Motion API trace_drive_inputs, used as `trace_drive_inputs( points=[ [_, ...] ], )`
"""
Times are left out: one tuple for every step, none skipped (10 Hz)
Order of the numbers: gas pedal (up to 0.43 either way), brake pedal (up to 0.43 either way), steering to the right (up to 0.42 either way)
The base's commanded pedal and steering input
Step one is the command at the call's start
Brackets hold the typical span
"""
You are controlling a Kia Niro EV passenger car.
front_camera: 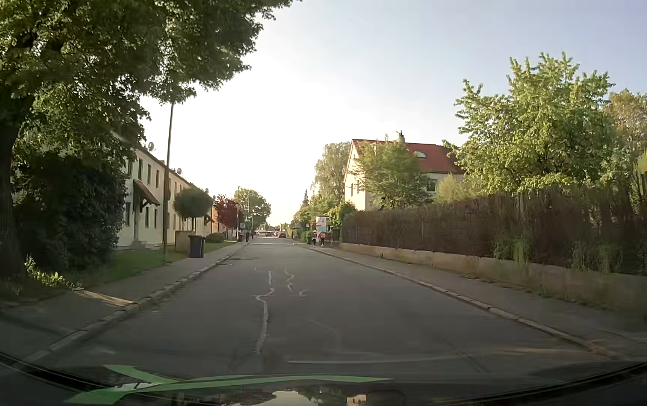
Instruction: Follow the waypoints while adhering to traffic rules and regulations
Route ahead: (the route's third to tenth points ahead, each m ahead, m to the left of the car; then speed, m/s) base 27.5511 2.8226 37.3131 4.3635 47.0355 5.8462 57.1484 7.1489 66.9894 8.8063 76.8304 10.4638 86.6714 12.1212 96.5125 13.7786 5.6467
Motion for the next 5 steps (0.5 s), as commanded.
trace_drive_inputs(
  points=[
    [0.087, 0.000, -0.021],
    [0.087, 0.000, -0.029],
    [0.087, 0.000, -0.032],
    [0.098, 0.000, -0.032],
    [0.098, 0.000, -0.031]
  ],
)
